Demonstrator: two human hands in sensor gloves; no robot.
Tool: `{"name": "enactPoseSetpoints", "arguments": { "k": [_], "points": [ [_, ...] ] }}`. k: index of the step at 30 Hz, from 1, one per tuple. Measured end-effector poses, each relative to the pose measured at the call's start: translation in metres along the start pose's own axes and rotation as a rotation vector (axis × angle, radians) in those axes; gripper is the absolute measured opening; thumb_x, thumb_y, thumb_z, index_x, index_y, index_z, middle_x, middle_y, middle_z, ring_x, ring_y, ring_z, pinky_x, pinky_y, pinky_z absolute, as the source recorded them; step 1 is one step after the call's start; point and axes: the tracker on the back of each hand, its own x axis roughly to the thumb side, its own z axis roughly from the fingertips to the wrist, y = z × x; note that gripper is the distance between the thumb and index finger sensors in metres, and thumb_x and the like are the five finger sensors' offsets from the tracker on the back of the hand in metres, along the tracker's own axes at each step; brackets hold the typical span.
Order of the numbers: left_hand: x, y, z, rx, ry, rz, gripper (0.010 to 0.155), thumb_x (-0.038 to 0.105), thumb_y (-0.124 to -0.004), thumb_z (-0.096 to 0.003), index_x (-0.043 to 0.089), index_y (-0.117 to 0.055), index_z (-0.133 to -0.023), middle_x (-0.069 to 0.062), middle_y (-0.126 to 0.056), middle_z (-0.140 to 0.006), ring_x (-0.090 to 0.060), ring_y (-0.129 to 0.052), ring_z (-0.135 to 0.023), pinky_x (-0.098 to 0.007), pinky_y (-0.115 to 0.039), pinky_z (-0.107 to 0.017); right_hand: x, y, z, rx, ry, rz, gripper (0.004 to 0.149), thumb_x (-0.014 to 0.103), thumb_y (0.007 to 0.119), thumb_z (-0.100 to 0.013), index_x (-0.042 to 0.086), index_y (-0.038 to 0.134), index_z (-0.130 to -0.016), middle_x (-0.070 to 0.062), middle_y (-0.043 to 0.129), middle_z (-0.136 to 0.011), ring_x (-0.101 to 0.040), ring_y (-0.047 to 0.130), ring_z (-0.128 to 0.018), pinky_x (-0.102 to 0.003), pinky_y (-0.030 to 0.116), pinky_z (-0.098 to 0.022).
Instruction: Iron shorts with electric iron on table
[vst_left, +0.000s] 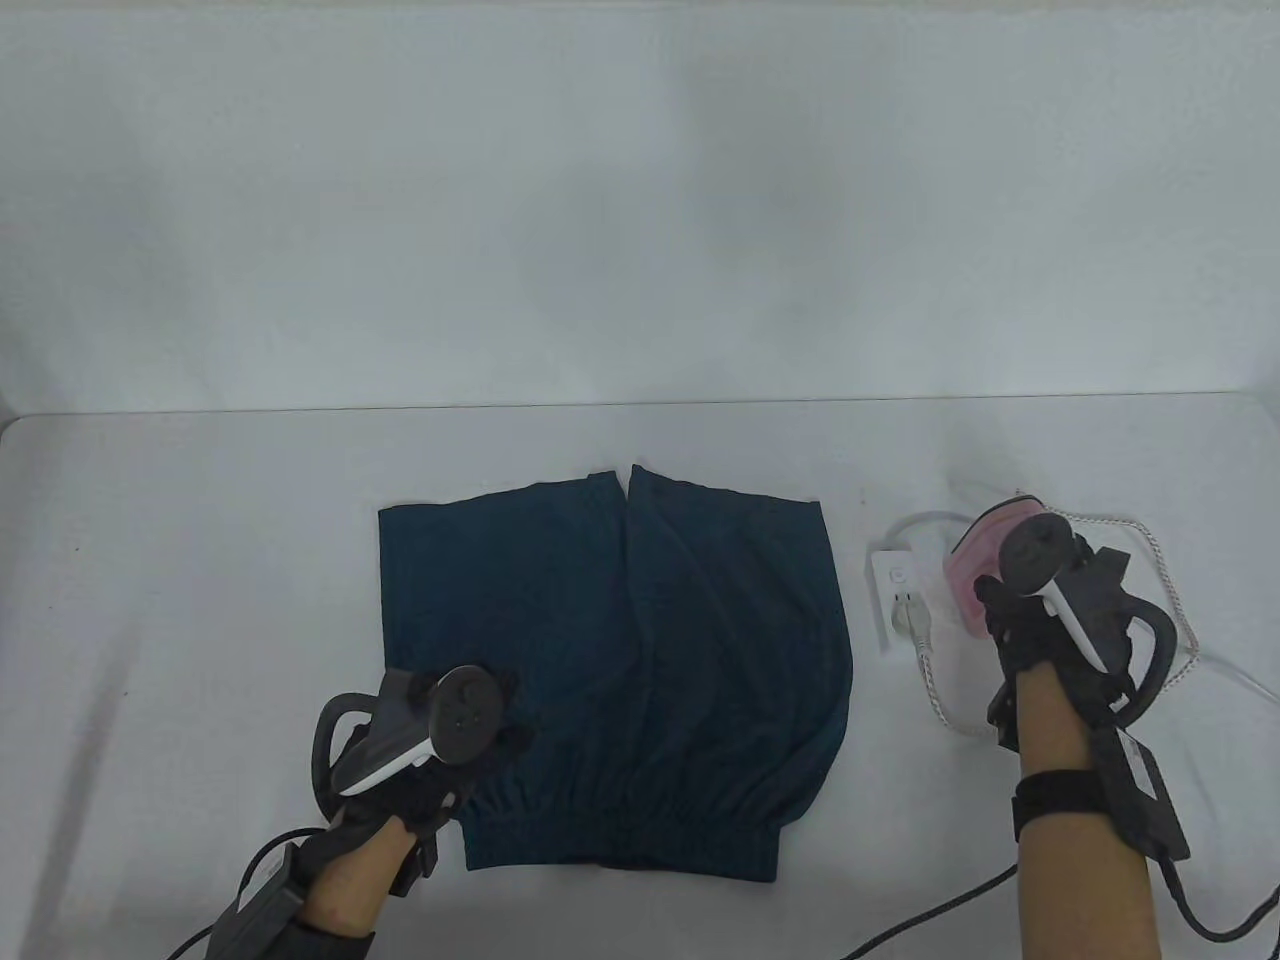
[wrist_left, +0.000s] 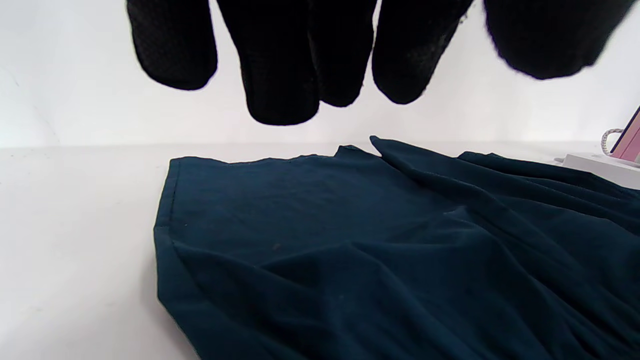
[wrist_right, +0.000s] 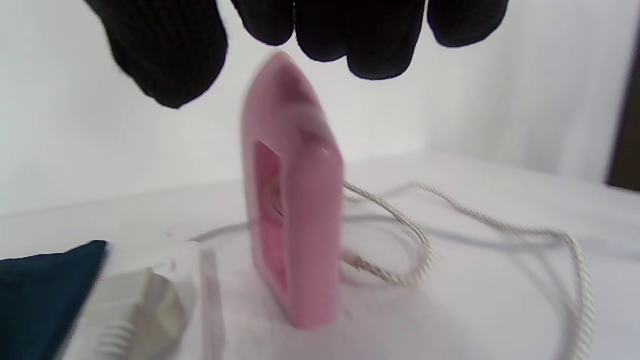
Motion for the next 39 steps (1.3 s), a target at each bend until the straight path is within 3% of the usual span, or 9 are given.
{"name": "enactPoseSetpoints", "arguments": {
  "k": [4, 10, 15, 23, 26, 32, 39],
  "points": [
    [0.002, 0.0, 0.001, 0.005, -0.012, -0.007, 0.067, 0.063, -0.072, -0.0452, 0.034, -0.065, -0.105, -0.001, -0.065, -0.113, -0.03, -0.082, -0.095, -0.06, -0.066, -0.07, 0.024, 0.005, 0.005, -0.019, -0.138, 0.054, 0.068, 0.053, 0.081, -0.047, 0.032, 0.056, -0.107, 0.001, 0.066, -0.107, -0.029, 0.08, -0.095, -0.054, 0.068, -0.07],
    [0.002, -0.001, 0.002, 0.013, -0.02, -0.012, 0.066, 0.063, -0.072, -0.0452, 0.034, -0.065, -0.104, -0.001, -0.065, -0.113, -0.03, -0.082, -0.095, -0.06, -0.067, -0.07, 0.058, 0.038, 0.005, 0.058, -0.279, 0.149, 0.065, 0.052, 0.08, -0.048, 0.033, 0.056, -0.106, 0.003, 0.07, -0.105, -0.026, 0.083, -0.095, -0.05, 0.069, -0.071],
    [0.003, -0.002, 0.002, -0.002, -0.021, -0.012, 0.066, 0.063, -0.072, -0.0452, 0.034, -0.065, -0.105, -0.001, -0.065, -0.113, -0.03, -0.082, -0.095, -0.06, -0.067, -0.07, 0.075, 0.069, -0.004, 0.16, -0.288, 0.208, 0.066, 0.051, 0.08, -0.048, 0.036, 0.054, -0.107, 0.004, 0.065, -0.111, -0.027, 0.073, -0.104, -0.051, 0.059, -0.075],
    [0.002, -0.003, 0.002, -0.017, -0.013, -0.006, 0.067, 0.063, -0.072, -0.0452, 0.034, -0.065, -0.105, -0.001, -0.065, -0.113, -0.03, -0.082, -0.095, -0.06, -0.067, -0.07, 0.074, 0.107, -0.021, 0.312, -0.214, 0.205, 0.064, 0.044, 0.079, -0.05, 0.037, 0.049, -0.107, 0.005, 0.057, -0.113, -0.027, 0.061, -0.107, -0.05, 0.052, -0.077],
    [0.001, -0.003, 0.002, -0.022, -0.005, -0.007, 0.067, 0.063, -0.072, -0.0452, 0.034, -0.065, -0.105, -0.001, -0.065, -0.113, -0.03, -0.082, -0.095, -0.06, -0.067, -0.07, 0.074, 0.11, -0.023, 0.276, -0.208, 0.19, 0.062, 0.043, 0.08, -0.05, 0.04, 0.052, -0.105, 0.007, 0.062, -0.111, -0.026, 0.065, -0.106, -0.049, 0.054, -0.077],
    [-0.001, -0.007, -0.001, -0.046, 0.003, -0.014, 0.067, 0.063, -0.072, -0.0453, 0.034, -0.064, -0.105, -0.001, -0.064, -0.114, -0.03, -0.082, -0.095, -0.06, -0.067, -0.07, 0.08, 0.11, -0.03, 0.347, -0.223, 0.248, 0.065, 0.041, 0.079, -0.051, 0.039, 0.046, -0.107, 0.008, 0.058, -0.113, -0.027, 0.061, -0.109, -0.05, 0.051, -0.079],
    [0.0, -0.007, -0.001, -0.04, -0.004, -0.016, 0.067, 0.063, -0.072, -0.0452, 0.034, -0.064, -0.105, -0.001, -0.064, -0.114, -0.03, -0.082, -0.095, -0.06, -0.067, -0.07, 0.087, 0.107, -0.039, 0.325, -0.275, 0.307, 0.065, 0.045, 0.082, -0.049, 0.036, 0.052, -0.107, 0.008, 0.067, -0.107, -0.026, 0.07, -0.105, -0.05, 0.053, -0.078]
  ]
}}
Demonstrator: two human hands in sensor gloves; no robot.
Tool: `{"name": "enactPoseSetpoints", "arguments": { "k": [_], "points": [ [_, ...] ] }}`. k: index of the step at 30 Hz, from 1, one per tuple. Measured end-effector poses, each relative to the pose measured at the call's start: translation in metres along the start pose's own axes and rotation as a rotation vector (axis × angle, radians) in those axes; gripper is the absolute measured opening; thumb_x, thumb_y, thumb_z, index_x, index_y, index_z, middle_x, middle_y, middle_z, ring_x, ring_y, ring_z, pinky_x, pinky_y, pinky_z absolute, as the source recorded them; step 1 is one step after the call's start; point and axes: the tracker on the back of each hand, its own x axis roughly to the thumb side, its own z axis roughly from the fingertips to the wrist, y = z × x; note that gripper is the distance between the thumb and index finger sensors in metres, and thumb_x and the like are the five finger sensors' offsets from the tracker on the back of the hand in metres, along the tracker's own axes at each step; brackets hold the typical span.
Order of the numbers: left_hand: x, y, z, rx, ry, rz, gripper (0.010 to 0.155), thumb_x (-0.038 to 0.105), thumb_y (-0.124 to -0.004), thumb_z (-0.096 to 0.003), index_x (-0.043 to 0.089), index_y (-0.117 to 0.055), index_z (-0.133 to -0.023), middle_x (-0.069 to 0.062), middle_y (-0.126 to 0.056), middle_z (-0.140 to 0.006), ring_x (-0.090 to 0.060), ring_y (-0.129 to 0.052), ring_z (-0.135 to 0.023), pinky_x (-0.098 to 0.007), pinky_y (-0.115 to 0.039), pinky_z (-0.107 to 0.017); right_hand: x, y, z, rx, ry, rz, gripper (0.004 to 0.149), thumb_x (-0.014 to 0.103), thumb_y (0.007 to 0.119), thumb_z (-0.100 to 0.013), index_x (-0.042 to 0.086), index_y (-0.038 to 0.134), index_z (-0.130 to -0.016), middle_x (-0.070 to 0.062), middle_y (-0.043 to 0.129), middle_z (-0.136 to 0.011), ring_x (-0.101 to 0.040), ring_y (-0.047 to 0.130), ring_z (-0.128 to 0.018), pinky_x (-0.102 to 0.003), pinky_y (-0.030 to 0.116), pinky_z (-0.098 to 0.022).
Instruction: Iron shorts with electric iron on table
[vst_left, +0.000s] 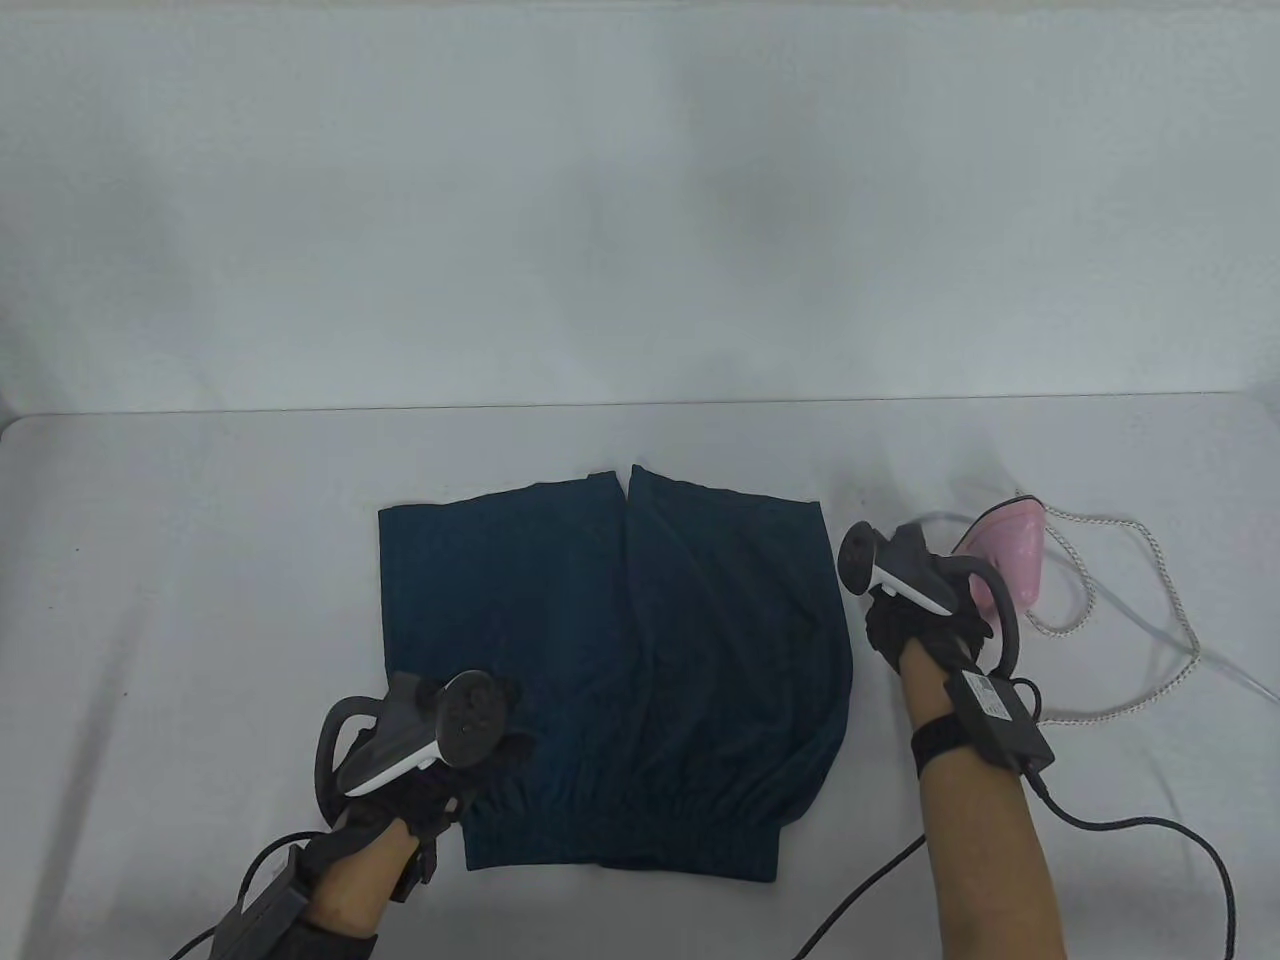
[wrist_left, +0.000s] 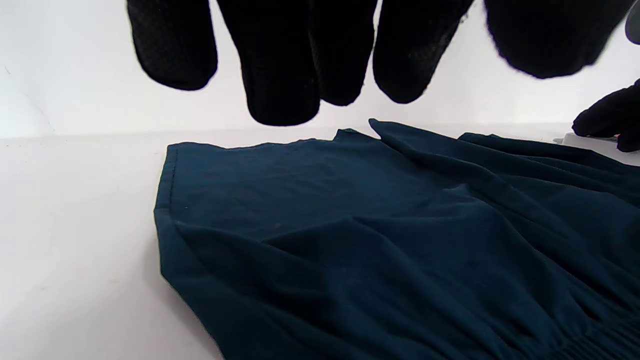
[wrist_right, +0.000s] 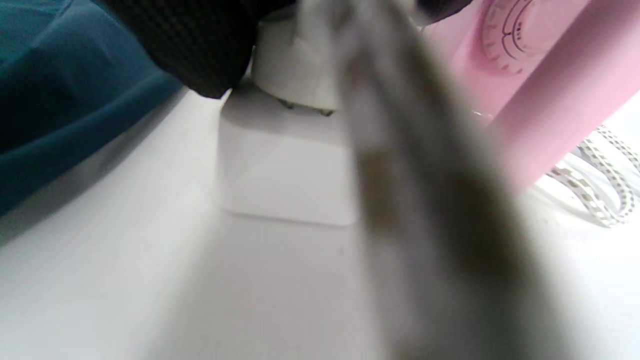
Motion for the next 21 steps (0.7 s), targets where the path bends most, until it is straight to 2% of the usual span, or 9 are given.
{"name": "enactPoseSetpoints", "arguments": {
  "k": [8, 12, 15, 21],
  "points": [
    [-0.001, -0.001, -0.001, 0.001, 0.002, 0.002, 0.067, 0.063, -0.072, -0.0452, 0.034, -0.064, -0.105, -0.001, -0.064, -0.114, -0.03, -0.082, -0.095, -0.06, -0.067, -0.07, 0.004, -0.004, -0.006, 0.005, -0.005, 0.011, 0.069, 0.053, 0.082, -0.048, 0.031, 0.055, -0.107, 0.004, 0.072, -0.102, -0.027, 0.076, -0.102, -0.055, 0.054, -0.078],
    [0.0, -0.001, -0.001, -0.003, 0.004, -0.001, 0.067, 0.063, -0.072, -0.0452, 0.034, -0.064, -0.105, -0.001, -0.064, -0.114, -0.03, -0.082, -0.095, -0.06, -0.067, -0.07, 0.004, -0.007, -0.011, 0.039, 0.011, -0.024, 0.069, 0.053, 0.082, -0.048, 0.03, 0.055, -0.107, 0.004, 0.073, -0.1, -0.027, 0.075, -0.102, -0.057, 0.053, -0.078],
    [0.0, -0.001, -0.001, -0.005, 0.003, -0.002, 0.067, 0.063, -0.072, -0.0452, 0.034, -0.064, -0.105, -0.001, -0.064, -0.114, -0.03, -0.082, -0.095, -0.06, -0.066, -0.07, 0.003, -0.007, -0.012, 0.011, 0.019, -0.028, 0.067, 0.052, 0.082, -0.048, 0.031, 0.056, -0.106, 0.005, 0.074, -0.097, -0.025, 0.076, -0.102, -0.059, 0.053, -0.078],
    [0.002, 0.001, 0.0, 0.007, -0.002, 0.001, 0.067, 0.063, -0.072, -0.0452, 0.034, -0.064, -0.105, -0.001, -0.064, -0.114, -0.03, -0.082, -0.095, -0.06, -0.066, -0.07, 0.003, -0.007, -0.009, 0.049, 0.005, -0.016, 0.069, 0.055, 0.079, -0.048, 0.031, 0.054, -0.108, 0.003, 0.071, -0.102, -0.028, 0.073, -0.104, -0.058, 0.054, -0.078]
  ]
}}
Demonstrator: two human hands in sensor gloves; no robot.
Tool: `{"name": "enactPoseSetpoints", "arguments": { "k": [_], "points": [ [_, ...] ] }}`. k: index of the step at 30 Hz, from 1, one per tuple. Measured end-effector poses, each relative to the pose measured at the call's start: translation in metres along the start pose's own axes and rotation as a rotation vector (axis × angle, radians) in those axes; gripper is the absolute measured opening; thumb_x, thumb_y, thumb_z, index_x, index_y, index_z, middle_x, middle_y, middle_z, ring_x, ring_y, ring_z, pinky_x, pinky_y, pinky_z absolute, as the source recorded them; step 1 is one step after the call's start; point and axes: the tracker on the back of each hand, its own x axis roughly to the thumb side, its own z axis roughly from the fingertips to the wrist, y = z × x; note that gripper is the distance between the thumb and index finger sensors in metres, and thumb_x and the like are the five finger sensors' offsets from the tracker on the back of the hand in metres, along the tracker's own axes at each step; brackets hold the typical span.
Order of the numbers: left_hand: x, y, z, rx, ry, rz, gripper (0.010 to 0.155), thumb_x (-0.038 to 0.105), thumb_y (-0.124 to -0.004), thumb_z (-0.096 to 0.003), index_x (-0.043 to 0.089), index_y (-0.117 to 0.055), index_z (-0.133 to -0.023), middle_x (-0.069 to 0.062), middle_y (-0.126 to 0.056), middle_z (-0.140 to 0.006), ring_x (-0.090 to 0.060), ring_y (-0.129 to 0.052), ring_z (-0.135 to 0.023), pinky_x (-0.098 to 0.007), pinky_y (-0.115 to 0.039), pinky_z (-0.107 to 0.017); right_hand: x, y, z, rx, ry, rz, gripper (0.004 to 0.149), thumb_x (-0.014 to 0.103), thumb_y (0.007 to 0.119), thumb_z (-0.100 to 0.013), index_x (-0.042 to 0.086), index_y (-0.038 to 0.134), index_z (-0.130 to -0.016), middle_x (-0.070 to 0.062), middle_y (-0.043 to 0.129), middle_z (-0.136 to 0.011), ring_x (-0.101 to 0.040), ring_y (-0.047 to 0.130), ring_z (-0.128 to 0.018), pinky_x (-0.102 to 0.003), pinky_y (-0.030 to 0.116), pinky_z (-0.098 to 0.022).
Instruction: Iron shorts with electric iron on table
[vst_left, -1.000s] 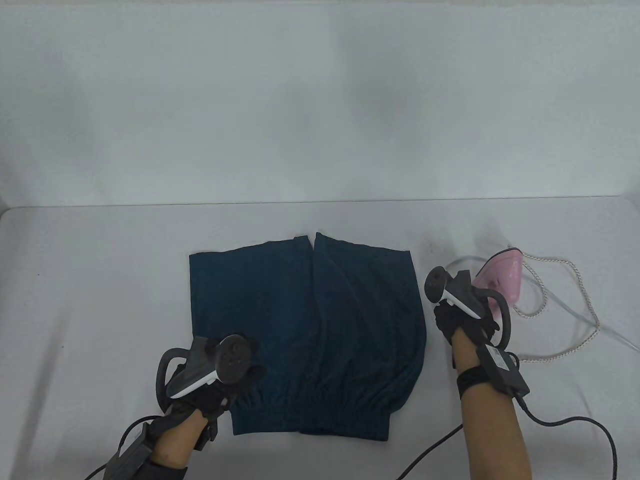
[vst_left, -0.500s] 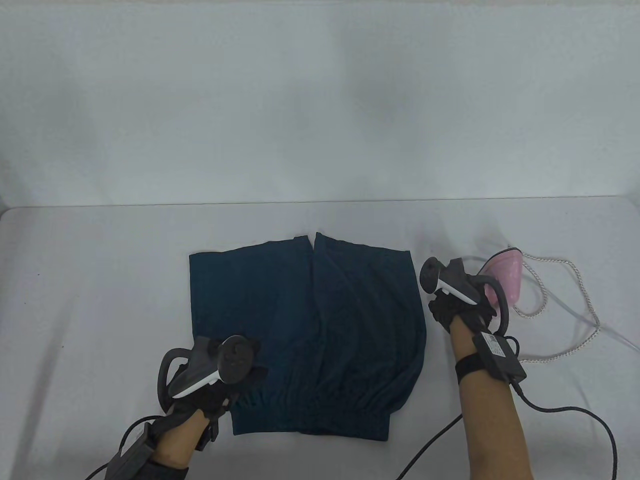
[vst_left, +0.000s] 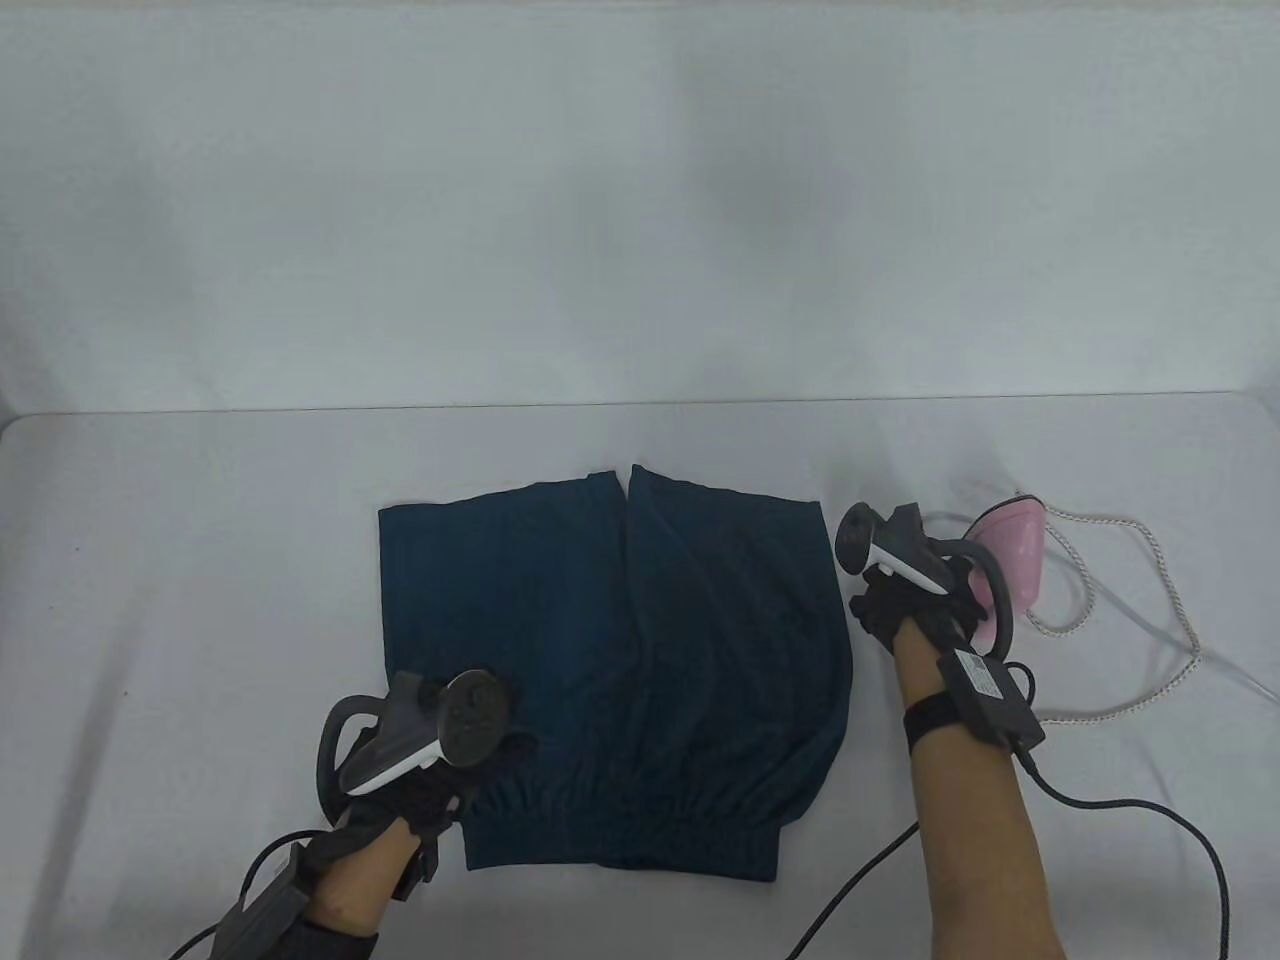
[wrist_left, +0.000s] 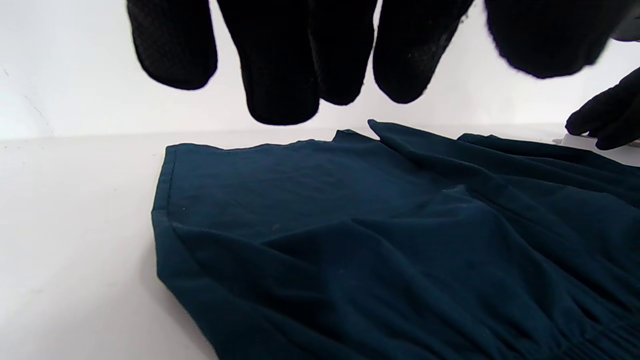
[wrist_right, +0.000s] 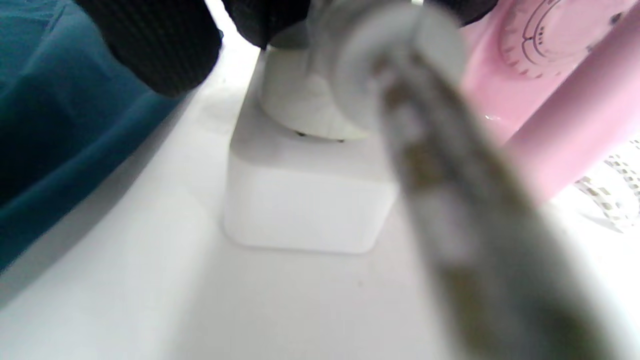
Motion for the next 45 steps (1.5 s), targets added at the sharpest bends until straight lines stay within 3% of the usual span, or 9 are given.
{"name": "enactPoseSetpoints", "arguments": {
  "k": [6, 9, 18, 23, 28, 33, 37, 40, 45],
  "points": [
    [0.005, 0.008, 0.004, 0.063, 0.007, 0.013, 0.067, 0.063, -0.072, -0.0453, 0.034, -0.065, -0.105, -0.001, -0.063, -0.114, -0.031, -0.081, -0.096, -0.06, -0.066, -0.07, -0.003, -0.004, 0.016, 0.013, -0.018, -0.08, 0.065, 0.055, 0.074, -0.051, 0.033, 0.053, -0.108, 0.0, 0.064, -0.111, -0.036, 0.062, -0.107, -0.06, 0.051, -0.077],
    [0.008, 0.014, 0.006, 0.117, 0.022, 0.011, 0.067, 0.063, -0.072, -0.0453, 0.034, -0.065, -0.105, -0.001, -0.062, -0.115, -0.032, -0.078, -0.098, -0.061, -0.065, -0.071, 0.0, -0.014, 0.036, -0.13, -0.056, -0.054, 0.064, 0.056, 0.075, -0.05, 0.034, 0.057, -0.107, 0.0, 0.066, -0.111, -0.037, 0.064, -0.107, -0.061, 0.054, -0.076],
    [0.02, 0.026, 0.017, 0.333, 0.069, -0.002, 0.068, 0.062, -0.073, -0.0456, 0.035, -0.061, -0.106, -0.002, -0.056, -0.117, -0.037, -0.068, -0.103, -0.063, -0.06, -0.073, 0.015, -0.068, 0.115, -0.336, -0.117, -0.184, 0.07, 0.062, 0.074, -0.049, 0.034, 0.054, -0.11, -0.002, 0.056, -0.116, -0.043, 0.053, -0.11, -0.066, 0.047, -0.075],
    [0.027, 0.03, 0.022, 0.396, 0.068, -0.028, 0.07, 0.062, -0.073, -0.0458, 0.036, -0.056, -0.108, -0.003, -0.047, -0.119, -0.041, -0.057, -0.107, -0.065, -0.052, -0.075, 0.033, -0.083, 0.162, -0.448, -0.209, -0.291, 0.073, 0.064, 0.074, -0.048, 0.034, 0.053, -0.111, -0.004, 0.053, -0.118, -0.045, 0.05, -0.111, -0.068, 0.044, -0.075],
    [0.032, 0.026, 0.022, 0.378, 0.058, -0.067, 0.075, 0.063, -0.073, -0.0457, 0.037, -0.047, -0.111, -0.004, -0.037, -0.121, -0.042, -0.049, -0.108, -0.066, -0.048, -0.076, 0.06, -0.076, 0.194, -0.508, -0.297, -0.296, 0.076, 0.065, 0.074, -0.048, 0.033, 0.05, -0.112, -0.006, 0.047, -0.12, -0.049, 0.041, -0.111, -0.07, 0.038, -0.074],
    [0.038, 0.023, 0.024, 0.398, 0.054, -0.102, 0.076, 0.063, -0.073, -0.0455, 0.037, -0.044, -0.111, -0.005, -0.028, -0.121, -0.044, -0.04, -0.109, -0.067, -0.041, -0.076, 0.087, -0.053, 0.213, -0.549, -0.364, -0.306, 0.077, 0.066, 0.074, -0.048, 0.032, 0.049, -0.113, -0.006, 0.045, -0.12, -0.05, 0.039, -0.111, -0.072, 0.035, -0.074],
    [0.041, 0.02, 0.025, 0.405, 0.046, -0.117, 0.076, 0.063, -0.073, -0.0454, 0.037, -0.045, -0.111, -0.005, -0.027, -0.121, -0.044, -0.039, -0.109, -0.067, -0.039, -0.076, 0.103, -0.031, 0.215, -0.578, -0.397, -0.263, 0.077, 0.066, 0.074, -0.047, 0.032, 0.05, -0.112, -0.005, 0.047, -0.12, -0.05, 0.041, -0.111, -0.072, 0.036, -0.073],
    [0.043, 0.016, 0.023, 0.411, 0.046, -0.128, 0.076, 0.063, -0.073, -0.0452, 0.037, -0.046, -0.111, -0.005, -0.029, -0.121, -0.044, -0.04, -0.109, -0.067, -0.04, -0.076, 0.111, -0.015, 0.21, -0.54, -0.403, -0.247, 0.077, 0.066, 0.074, -0.047, 0.032, 0.049, -0.112, -0.006, 0.046, -0.119, -0.05, 0.041, -0.111, -0.072, 0.036, -0.073],
    [0.047, 0.013, 0.021, 0.424, 0.049, -0.154, 0.075, 0.063, -0.073, -0.0453, 0.037, -0.047, -0.111, -0.005, -0.029, -0.121, -0.044, -0.04, -0.109, -0.068, -0.039, -0.076, 0.115, -0.003, 0.207, -0.507, -0.382, -0.211, 0.077, 0.066, 0.074, -0.047, 0.032, 0.05, -0.112, -0.005, 0.046, -0.119, -0.05, 0.041, -0.11, -0.072, 0.036, -0.073]
  ]
}}
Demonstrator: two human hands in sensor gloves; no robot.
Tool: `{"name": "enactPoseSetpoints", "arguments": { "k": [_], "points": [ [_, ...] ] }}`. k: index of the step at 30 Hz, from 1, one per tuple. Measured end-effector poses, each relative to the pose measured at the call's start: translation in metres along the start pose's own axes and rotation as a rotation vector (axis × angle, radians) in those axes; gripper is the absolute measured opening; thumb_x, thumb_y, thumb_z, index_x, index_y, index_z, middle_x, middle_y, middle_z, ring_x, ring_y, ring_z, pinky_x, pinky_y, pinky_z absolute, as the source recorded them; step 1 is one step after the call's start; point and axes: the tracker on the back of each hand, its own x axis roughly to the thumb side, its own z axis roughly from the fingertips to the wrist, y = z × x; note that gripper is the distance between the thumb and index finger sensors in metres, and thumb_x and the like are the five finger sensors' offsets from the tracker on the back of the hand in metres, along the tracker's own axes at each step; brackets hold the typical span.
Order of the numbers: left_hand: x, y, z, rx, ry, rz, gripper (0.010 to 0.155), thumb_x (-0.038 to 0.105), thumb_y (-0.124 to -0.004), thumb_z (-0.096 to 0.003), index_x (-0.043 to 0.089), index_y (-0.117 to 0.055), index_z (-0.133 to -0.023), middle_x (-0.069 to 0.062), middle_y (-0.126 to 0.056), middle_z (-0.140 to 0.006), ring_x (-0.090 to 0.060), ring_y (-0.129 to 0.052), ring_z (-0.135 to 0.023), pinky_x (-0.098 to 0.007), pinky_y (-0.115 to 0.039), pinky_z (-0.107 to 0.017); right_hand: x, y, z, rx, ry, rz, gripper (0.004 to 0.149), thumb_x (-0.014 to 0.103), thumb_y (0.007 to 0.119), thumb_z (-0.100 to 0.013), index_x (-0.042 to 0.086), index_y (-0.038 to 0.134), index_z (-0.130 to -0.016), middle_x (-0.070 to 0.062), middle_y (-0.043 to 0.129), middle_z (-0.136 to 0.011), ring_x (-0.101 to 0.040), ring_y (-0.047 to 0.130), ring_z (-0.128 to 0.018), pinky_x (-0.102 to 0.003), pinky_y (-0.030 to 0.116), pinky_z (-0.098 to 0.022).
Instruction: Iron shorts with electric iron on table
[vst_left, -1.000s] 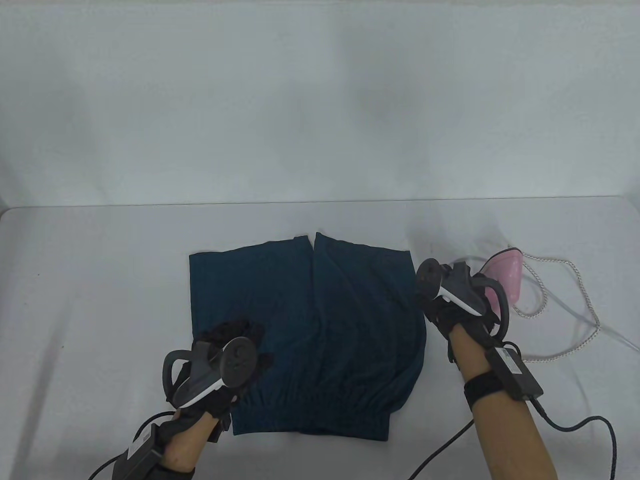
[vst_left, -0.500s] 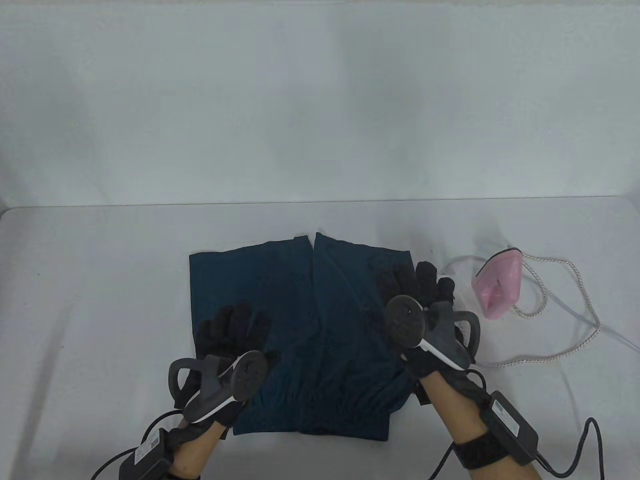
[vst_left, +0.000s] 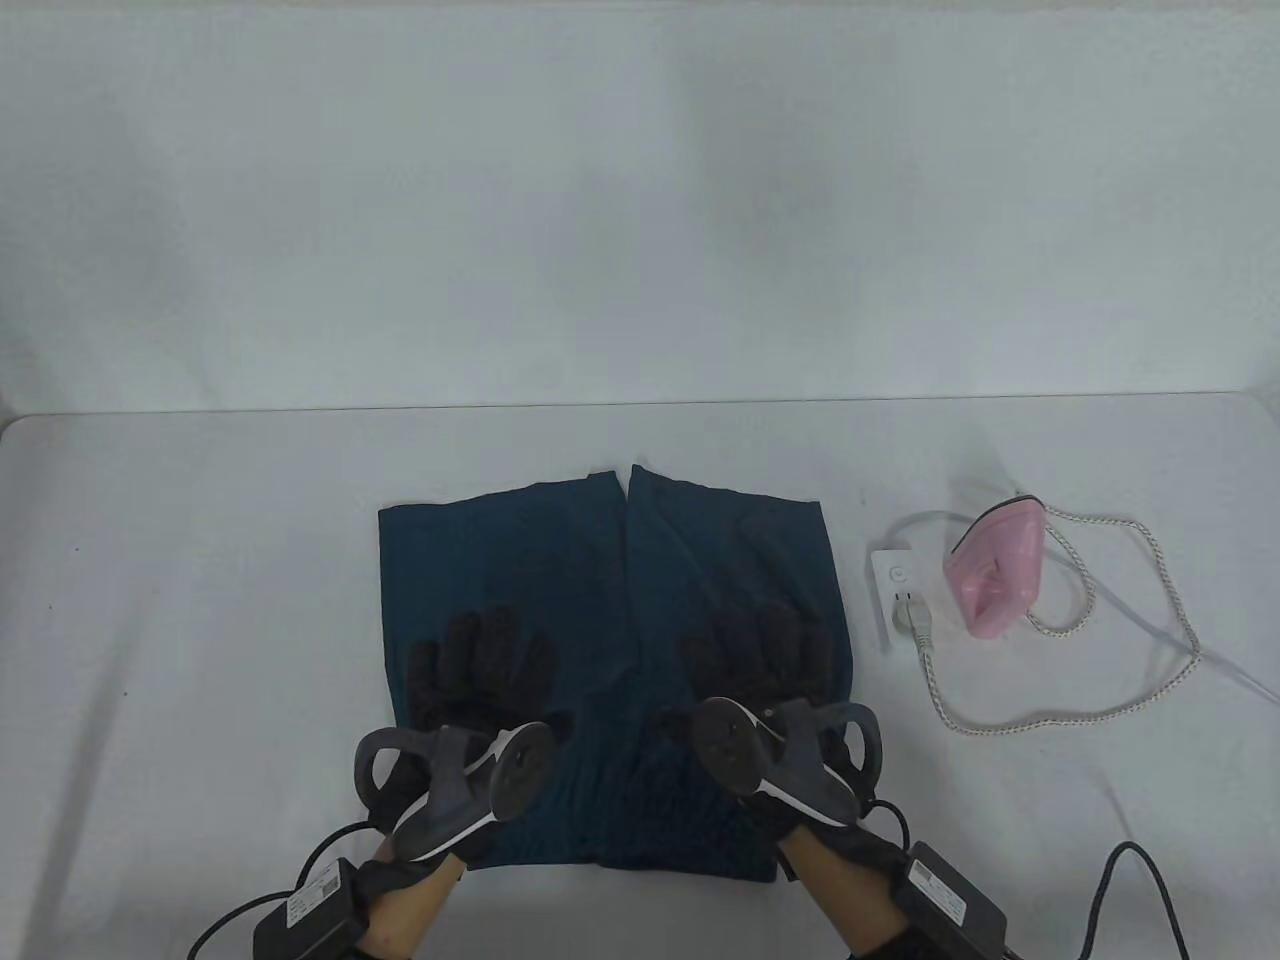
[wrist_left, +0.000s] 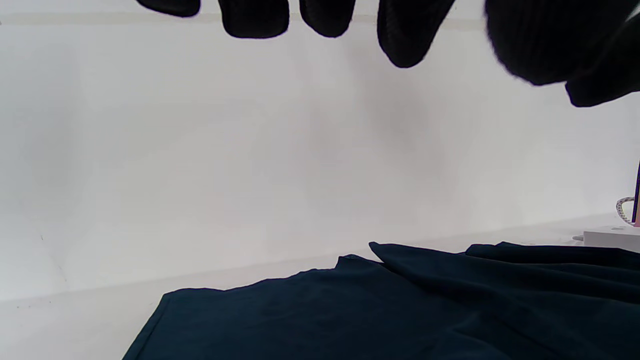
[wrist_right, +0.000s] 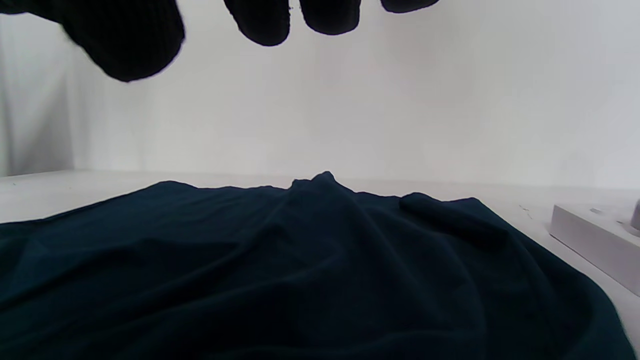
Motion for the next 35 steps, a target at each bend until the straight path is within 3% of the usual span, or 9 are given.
{"name": "enactPoseSetpoints", "arguments": {
  "k": [35],
  "points": [
    [-0.0015, -0.0011, 0.0017, 0.023, 0.012, 0.017, 0.073, 0.063, -0.073, -0.0453, 0.036, -0.051, -0.11, -0.005, -0.034, -0.121, -0.043, -0.046, -0.109, -0.068, -0.041, -0.076, 0.0045, 0.0056, -0.0009, -0.028, -0.001, 0.113, 0.075, 0.065, 0.074, -0.047, 0.033, 0.051, -0.111, -0.004, 0.049, -0.119, -0.049, 0.043, -0.111, -0.072, 0.038, -0.074]
  ]
}}
